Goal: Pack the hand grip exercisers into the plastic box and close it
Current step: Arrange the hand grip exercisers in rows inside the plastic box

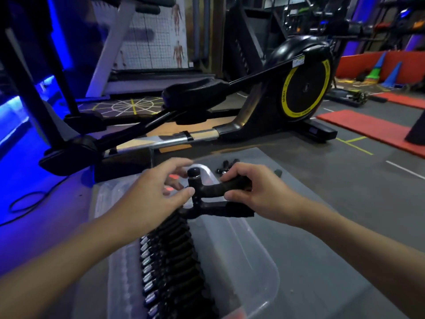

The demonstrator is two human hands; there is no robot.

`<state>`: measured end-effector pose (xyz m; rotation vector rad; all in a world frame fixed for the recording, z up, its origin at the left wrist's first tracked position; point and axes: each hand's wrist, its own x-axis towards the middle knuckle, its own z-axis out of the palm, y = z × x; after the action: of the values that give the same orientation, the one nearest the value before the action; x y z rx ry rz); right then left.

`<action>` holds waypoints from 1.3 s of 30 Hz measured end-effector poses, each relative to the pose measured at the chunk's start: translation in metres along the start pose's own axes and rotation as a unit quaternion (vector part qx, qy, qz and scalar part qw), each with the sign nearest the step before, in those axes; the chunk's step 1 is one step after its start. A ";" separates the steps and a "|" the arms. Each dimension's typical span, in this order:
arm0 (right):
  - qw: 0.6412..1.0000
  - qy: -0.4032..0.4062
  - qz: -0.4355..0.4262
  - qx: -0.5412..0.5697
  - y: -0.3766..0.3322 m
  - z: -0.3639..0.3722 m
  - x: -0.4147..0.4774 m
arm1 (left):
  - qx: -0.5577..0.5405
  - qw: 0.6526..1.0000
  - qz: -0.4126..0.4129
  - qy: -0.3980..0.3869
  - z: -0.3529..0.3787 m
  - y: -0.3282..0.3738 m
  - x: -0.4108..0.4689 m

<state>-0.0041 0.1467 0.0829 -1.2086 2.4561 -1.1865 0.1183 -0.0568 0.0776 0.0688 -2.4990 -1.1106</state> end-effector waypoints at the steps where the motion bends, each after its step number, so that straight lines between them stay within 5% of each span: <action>1: 1.000 -0.015 0.001 0.016 -0.003 0.007 -0.003 | -0.004 1.000 -0.008 -0.008 -0.004 -0.003 -0.009; 12: 0.978 -0.207 0.018 0.000 0.001 0.070 -0.016 | 0.002 0.992 -0.086 -0.094 0.001 -0.053 -0.088; 23: 0.897 -0.420 0.135 0.039 0.009 0.099 -0.034 | 0.107 0.959 -0.050 -0.258 0.014 -0.063 -0.112; 28: 0.894 -0.433 0.114 -0.020 0.018 0.119 -0.046 | 0.220 0.941 0.022 -0.255 0.017 -0.061 -0.121; 39: 0.884 -0.451 0.085 -0.089 0.026 0.132 -0.045 | 0.257 0.950 0.028 -0.174 0.015 -0.078 -0.117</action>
<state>0.0694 0.1111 -0.0325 -1.1761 1.8892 -0.2196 0.2109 -0.0753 -0.0274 -0.0567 -3.0262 -0.4486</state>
